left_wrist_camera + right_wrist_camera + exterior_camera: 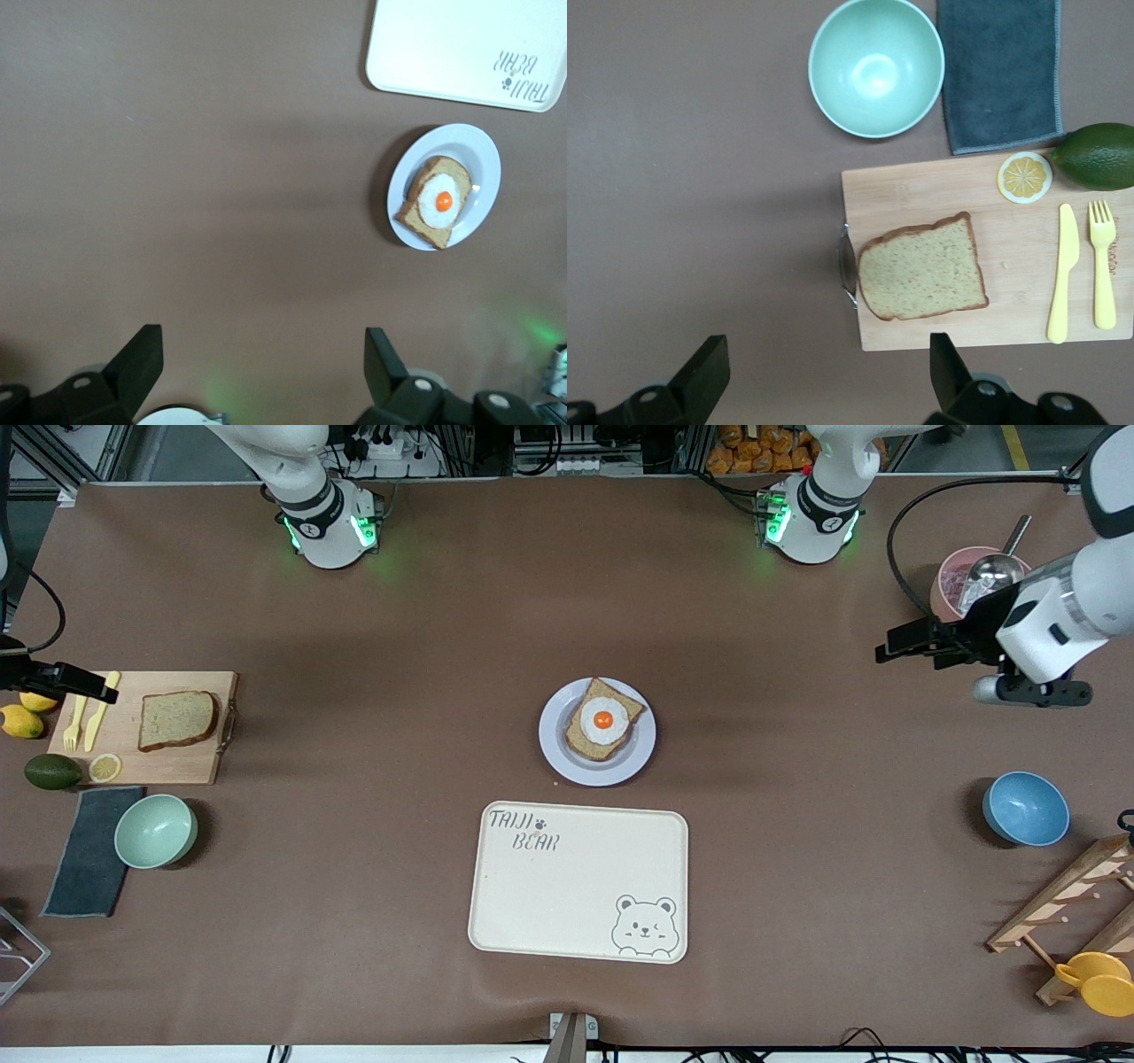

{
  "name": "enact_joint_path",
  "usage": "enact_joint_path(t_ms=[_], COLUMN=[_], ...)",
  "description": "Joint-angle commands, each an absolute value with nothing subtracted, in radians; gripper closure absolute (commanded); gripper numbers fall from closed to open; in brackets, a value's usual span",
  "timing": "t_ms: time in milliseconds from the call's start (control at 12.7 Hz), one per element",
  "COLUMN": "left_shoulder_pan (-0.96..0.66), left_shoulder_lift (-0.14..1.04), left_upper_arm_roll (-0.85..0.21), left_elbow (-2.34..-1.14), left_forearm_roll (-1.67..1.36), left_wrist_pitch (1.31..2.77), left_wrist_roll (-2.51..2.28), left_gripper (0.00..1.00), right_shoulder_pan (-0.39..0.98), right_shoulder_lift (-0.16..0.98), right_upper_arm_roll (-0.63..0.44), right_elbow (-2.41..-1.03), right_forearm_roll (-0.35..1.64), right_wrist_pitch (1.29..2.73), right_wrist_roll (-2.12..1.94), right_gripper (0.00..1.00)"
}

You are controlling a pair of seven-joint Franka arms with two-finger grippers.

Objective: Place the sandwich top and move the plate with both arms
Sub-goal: 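Move the left gripper toward the plate while the right gripper reaches the bread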

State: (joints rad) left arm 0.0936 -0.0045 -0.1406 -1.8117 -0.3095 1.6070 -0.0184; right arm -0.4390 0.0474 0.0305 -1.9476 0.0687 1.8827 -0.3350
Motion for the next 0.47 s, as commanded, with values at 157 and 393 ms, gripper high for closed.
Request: enact_joint_path(t_ms=[157,393], left_shoulder_pan=[0.094,0.094], left_shoulder_lift=[0.038,0.095], left_upper_arm_roll=[-0.156,-0.187], left_elbow=[-1.933,-1.931], left_forearm_roll=[-0.431,-0.474], left_wrist_pitch=[1.709,1.755], left_wrist_roll=[0.038,0.046], left_gripper=[0.00,0.00], right_shoulder_pan=[-0.603,-0.661], right_shoulder_lift=[0.182,0.276], right_upper_arm_roll=[0.049,0.049], right_elbow=[-1.945,-1.941], right_forearm_roll=[0.143,0.144], right_wrist_pitch=[1.989,2.055], right_wrist_roll=[-0.561,-0.690], right_gripper=[0.00,0.07])
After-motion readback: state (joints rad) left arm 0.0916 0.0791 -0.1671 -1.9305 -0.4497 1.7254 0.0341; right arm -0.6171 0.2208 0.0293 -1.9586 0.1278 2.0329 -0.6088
